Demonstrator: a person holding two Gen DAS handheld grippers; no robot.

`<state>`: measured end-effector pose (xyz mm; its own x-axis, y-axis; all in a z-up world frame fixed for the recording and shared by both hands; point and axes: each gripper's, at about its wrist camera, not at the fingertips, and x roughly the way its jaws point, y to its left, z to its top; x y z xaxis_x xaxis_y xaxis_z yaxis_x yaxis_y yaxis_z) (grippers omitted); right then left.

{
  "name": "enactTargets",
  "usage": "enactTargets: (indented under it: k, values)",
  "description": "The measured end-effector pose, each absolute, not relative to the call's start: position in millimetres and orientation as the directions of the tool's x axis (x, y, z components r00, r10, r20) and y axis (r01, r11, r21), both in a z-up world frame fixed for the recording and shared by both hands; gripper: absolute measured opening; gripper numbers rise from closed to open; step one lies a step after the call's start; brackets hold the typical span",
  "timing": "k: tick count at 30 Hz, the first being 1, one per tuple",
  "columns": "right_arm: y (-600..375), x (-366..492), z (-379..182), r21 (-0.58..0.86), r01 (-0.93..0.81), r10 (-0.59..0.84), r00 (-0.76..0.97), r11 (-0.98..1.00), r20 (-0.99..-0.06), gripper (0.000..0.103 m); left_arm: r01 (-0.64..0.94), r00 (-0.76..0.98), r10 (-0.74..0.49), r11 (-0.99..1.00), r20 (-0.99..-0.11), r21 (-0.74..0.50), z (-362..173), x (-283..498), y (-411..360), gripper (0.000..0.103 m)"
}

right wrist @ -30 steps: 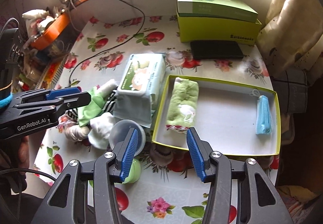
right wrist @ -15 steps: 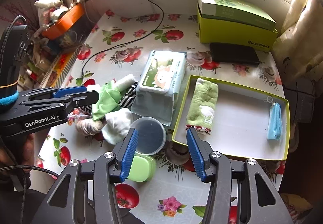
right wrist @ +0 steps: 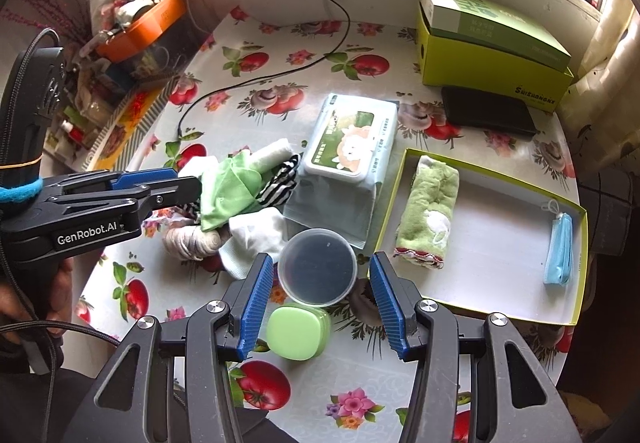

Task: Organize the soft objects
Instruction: 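Move both open tools back over the pile of soft items, then grasp the white knit glove with the left tool while the right tool grasps the green cloth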

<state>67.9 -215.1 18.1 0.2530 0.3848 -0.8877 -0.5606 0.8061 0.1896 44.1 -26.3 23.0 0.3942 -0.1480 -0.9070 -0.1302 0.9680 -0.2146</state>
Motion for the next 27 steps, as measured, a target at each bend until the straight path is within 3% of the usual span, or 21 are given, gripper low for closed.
enactTargets:
  k: [27]
  values:
    - [-170,62,9,0.212,-0.632,0.407,0.18,0.746,-0.896,0.05,-0.35,0.36,-0.092,0.909,-0.929,-0.225,-5,16,70,0.039]
